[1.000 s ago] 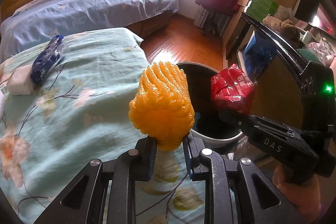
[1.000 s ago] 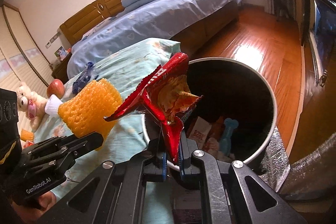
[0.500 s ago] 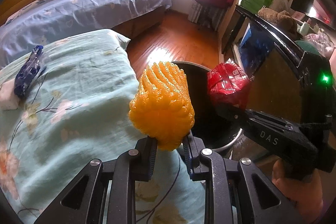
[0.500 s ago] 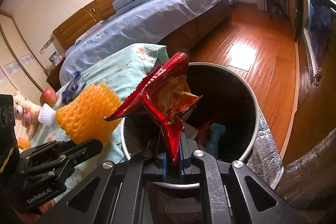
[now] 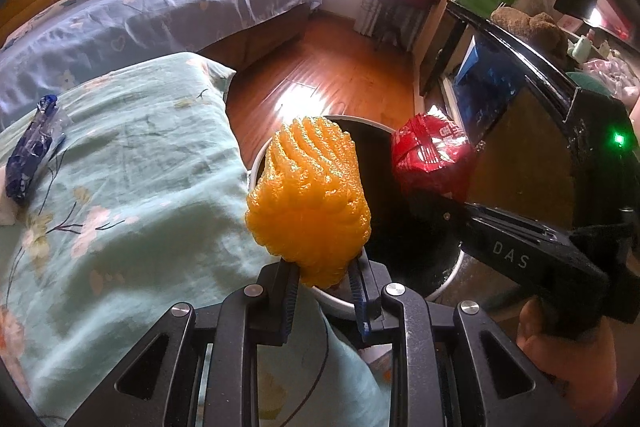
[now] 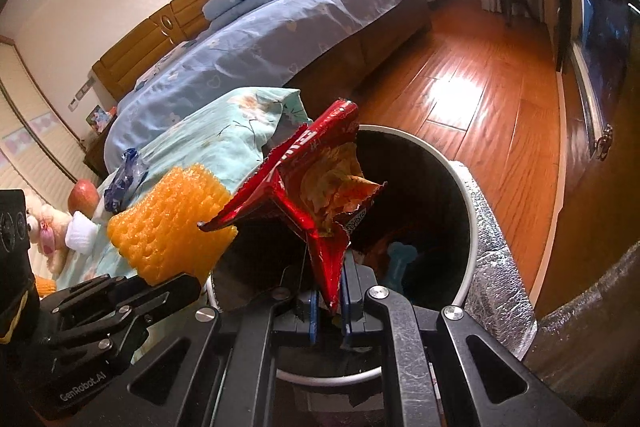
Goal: Collect trash
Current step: 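Open both tools to drop the chip bag and foam net into the bin, then move both open tools back toward the remaining table items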
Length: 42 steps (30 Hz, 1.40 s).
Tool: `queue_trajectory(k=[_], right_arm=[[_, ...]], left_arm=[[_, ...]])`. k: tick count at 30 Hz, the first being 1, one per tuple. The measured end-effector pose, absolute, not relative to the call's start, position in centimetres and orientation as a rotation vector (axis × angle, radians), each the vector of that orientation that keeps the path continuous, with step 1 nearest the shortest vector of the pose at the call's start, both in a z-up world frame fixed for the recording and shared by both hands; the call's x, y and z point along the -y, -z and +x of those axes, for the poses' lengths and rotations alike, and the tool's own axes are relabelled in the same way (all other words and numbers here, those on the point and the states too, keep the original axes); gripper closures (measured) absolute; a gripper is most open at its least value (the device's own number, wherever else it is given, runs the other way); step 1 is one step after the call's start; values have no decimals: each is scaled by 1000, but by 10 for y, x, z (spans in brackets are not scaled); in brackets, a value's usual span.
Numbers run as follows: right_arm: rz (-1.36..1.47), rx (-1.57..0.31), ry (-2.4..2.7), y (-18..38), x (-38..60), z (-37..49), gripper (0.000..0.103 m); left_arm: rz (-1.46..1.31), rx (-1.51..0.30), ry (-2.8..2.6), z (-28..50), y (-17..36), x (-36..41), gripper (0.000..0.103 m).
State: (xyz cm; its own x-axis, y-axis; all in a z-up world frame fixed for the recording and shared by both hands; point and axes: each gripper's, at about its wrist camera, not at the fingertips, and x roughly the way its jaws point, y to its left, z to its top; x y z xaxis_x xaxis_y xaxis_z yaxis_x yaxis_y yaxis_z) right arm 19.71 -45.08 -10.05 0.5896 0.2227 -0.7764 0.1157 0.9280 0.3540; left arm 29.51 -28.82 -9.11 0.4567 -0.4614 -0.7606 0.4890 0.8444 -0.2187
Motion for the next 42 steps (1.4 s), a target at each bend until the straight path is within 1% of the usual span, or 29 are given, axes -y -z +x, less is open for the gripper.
queue_trajectory(k=[6,7,8,10,11,12,13,14,16,25,30,32,35,42], right_arm=[[399,-957,-63,105,455,201,95],[404,-961,-61,107,456,201,94],[408,-963,-59,107,457,203,90],[429,-970,-54,110,461,204,89],[445,-974,-50,111,463,205,86],[456,-980,-43,112,466,206,84],[462,-981,-38,113,467,206,75],[469,-977,-32,112,469,205,67],[472,-966,-35,110,470,203,64],[467,-934,-63,98,455,197,58],[454,-916,-92,91,437,193,47],[451,-905,-105,88,427,191,39],[443,-888,-129,84,410,188,31],[410,-899,-202,83,366,190,28]], left_arm=[[41,-931,588,298,93,294,79],[40,-933,590,298,93,295,78],[36,-937,592,299,93,296,77],[31,-938,589,299,93,295,72],[29,-939,588,300,93,295,69],[29,-939,585,300,93,295,60],[27,-933,582,298,92,293,52],[27,-928,580,297,91,293,50],[23,-923,580,294,90,289,50],[-6,-912,548,274,87,254,47],[-50,-914,495,263,87,219,47],[-73,-913,461,257,87,200,47],[-103,-915,423,251,87,179,46],[-159,-907,344,234,83,132,46]])
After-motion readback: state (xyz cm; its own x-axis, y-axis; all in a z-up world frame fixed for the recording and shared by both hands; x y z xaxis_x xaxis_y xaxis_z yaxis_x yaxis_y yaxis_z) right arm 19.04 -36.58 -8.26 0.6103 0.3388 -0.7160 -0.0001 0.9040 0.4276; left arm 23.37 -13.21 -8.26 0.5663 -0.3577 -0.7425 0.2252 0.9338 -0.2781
